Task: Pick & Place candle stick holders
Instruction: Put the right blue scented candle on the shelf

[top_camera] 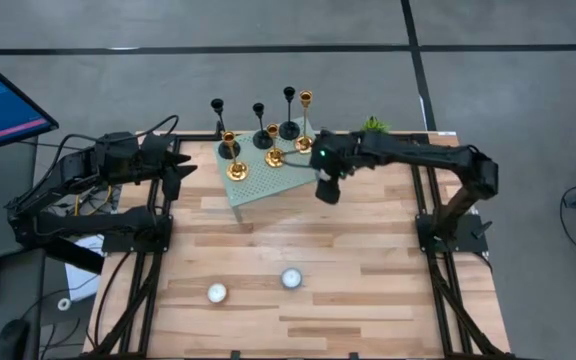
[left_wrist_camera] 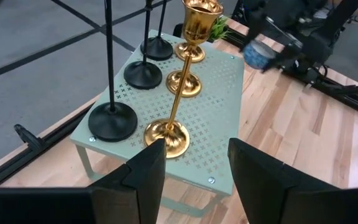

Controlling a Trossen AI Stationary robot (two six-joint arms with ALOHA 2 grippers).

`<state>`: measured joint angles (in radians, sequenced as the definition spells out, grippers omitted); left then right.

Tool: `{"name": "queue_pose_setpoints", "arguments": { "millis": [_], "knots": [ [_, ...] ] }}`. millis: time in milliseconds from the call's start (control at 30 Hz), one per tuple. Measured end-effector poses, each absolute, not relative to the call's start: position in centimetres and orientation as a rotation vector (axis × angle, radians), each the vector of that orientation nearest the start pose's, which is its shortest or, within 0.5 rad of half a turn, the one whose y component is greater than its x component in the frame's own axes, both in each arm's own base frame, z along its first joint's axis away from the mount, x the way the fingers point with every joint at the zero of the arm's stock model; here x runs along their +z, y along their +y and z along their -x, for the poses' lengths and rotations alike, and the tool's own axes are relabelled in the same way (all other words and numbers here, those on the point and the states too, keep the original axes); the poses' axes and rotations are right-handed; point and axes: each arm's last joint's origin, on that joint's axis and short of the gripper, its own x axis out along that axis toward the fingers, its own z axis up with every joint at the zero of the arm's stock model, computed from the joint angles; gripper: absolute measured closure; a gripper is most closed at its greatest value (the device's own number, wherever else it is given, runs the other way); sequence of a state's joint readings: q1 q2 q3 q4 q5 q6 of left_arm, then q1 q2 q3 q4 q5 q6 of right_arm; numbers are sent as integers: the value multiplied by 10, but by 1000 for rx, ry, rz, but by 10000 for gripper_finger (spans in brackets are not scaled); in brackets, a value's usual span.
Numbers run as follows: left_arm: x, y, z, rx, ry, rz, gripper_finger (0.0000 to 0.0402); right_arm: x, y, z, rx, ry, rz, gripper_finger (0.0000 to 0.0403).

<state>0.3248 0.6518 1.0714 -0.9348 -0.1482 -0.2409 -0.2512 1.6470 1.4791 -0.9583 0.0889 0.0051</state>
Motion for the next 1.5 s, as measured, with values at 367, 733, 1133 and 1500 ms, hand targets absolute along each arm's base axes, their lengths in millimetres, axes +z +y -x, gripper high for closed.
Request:
{"name": "queue_pose_setpoints", "arguments": {
  "millis": [367,733,1133,1500],
  "knots": [
    [371,34,-87,523,460,277,226,300,-121,-336,-340,1147,-47,123],
    [371,34,-87,523,459,277,226,294,-124,-341,-328,1146,-36,102],
    [371,34,-87,522,460,277,226,296,-127,-348,-337,1075,-27,109],
    [371,34,-87,523,459,277,226,282,-127,-354,-309,1122,-47,108]
  ]
}}
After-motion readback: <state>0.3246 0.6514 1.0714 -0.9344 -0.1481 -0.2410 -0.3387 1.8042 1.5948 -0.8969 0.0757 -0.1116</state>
